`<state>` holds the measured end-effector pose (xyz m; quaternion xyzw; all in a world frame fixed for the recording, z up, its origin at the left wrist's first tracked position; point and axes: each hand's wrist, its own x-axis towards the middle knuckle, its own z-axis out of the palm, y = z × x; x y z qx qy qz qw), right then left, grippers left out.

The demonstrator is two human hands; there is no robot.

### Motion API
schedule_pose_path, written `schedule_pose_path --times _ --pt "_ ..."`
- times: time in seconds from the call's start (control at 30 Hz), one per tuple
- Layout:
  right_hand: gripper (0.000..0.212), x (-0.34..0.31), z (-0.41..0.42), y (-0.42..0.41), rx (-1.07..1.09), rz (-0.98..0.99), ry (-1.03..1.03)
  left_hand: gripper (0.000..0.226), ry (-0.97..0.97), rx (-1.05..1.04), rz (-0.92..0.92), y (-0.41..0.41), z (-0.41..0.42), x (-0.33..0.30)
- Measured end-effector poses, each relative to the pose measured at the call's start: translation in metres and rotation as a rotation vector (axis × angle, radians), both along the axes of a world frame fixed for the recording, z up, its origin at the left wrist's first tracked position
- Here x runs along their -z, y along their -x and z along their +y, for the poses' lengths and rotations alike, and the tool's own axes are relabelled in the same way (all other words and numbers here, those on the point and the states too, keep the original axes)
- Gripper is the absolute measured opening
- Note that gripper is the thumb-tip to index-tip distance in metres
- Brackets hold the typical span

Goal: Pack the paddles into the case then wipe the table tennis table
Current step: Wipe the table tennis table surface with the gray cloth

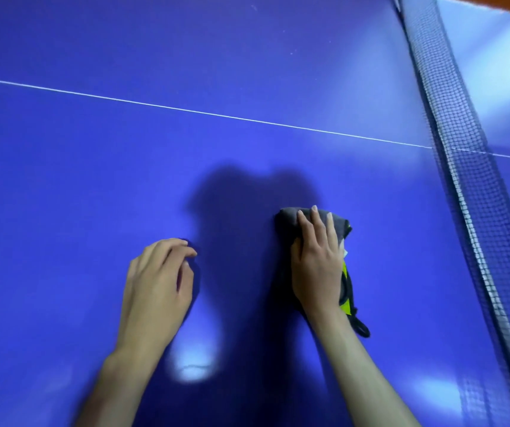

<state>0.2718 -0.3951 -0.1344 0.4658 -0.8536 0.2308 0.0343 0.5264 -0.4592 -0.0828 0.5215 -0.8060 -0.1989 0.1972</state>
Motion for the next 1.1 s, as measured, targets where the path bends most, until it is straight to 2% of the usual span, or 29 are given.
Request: schedule_pose_path --times 0.33,0.47,0.63,0.8,1.1 --pt "0.054 -0.007 -0.097 -0.181 -0.047 -0.036 -0.074 0.025 0.031 -0.090 0.076 -0.119 -0.059 0.005" --pt "0.053 -0.009 -0.130 -0.223 -0.061 -0.051 -0.076 0.026 0.038 -0.089 0.105 -0.152 -0.074 0.005" --pt "0.046 -0.004 -0.165 -0.207 -0.107 -0.068 -0.034 0.026 0.073 -0.066 0.128 -0.164 -0.091 0.001" --pt "0.042 -0.009 -0.183 -0.177 -0.207 -0.088 -0.005 0.025 0.129 0.011 0.125 -0.137 -0.101 0.002" --pt "0.040 -0.007 -0.138 -0.082 -0.149 -0.076 0.024 0.023 0.182 0.141 0.131 -0.040 -0.095 0.003"
